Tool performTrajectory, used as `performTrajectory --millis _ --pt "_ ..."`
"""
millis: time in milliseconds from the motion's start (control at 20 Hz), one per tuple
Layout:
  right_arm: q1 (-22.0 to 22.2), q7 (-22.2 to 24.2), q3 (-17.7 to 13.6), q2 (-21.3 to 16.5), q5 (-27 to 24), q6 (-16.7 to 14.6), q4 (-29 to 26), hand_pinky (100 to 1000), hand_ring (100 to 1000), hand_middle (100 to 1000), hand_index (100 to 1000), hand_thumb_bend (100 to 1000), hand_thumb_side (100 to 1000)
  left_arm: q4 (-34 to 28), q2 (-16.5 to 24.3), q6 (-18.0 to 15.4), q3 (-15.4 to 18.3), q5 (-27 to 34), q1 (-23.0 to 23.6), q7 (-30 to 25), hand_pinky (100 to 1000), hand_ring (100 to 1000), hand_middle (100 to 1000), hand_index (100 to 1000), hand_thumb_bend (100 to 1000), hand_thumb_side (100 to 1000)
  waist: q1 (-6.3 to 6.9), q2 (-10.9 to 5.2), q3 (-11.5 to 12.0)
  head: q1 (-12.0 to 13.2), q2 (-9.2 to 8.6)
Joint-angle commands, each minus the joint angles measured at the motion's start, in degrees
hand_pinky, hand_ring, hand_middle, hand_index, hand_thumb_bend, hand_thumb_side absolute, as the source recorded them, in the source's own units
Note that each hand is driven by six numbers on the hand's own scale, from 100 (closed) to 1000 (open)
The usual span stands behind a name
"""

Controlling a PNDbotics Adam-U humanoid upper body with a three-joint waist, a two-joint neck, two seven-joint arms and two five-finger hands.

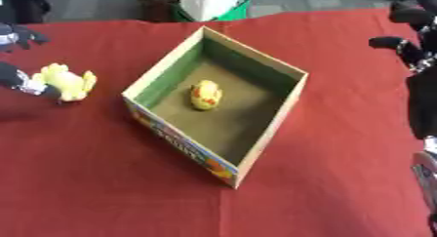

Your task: Pick up objects on the table and place them in the box.

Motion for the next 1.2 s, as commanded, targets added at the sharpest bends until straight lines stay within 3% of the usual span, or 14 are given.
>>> performTrajectory --millis 50,550,1200 --pt "-0.57 -0.05 -0.48 -0.54 0.41 0.13 -1.09 673 902 687 869 100 1000 1.2 1.51 -0.2 0.57 -1.28 -0.64 0.36 836 905 917 1000 720 574 -0.2 -0.84 -0.22 0.44 -1.01" --pt "-0.82 0.03 -0.41 -0.13 0.74 0.42 -1.09 673 903 684 869 100 1000 5.0 -0.34 -3.44 -0.53 -3.05 -0.5 6.5 832 902 932 1000 584 425 -0.26 -0.12 -0.58 0.98 -1.57" --pt "-1.13 0.03 -0.36 0.35 1.12 0.91 -1.09 674 904 680 869 100 1000 7.95 -2.18 -4.71 -0.81 -3.89 -0.72 10.14 811 882 919 1000 444 415 -0.33 0.57 -1.06 1.98 -2.24"
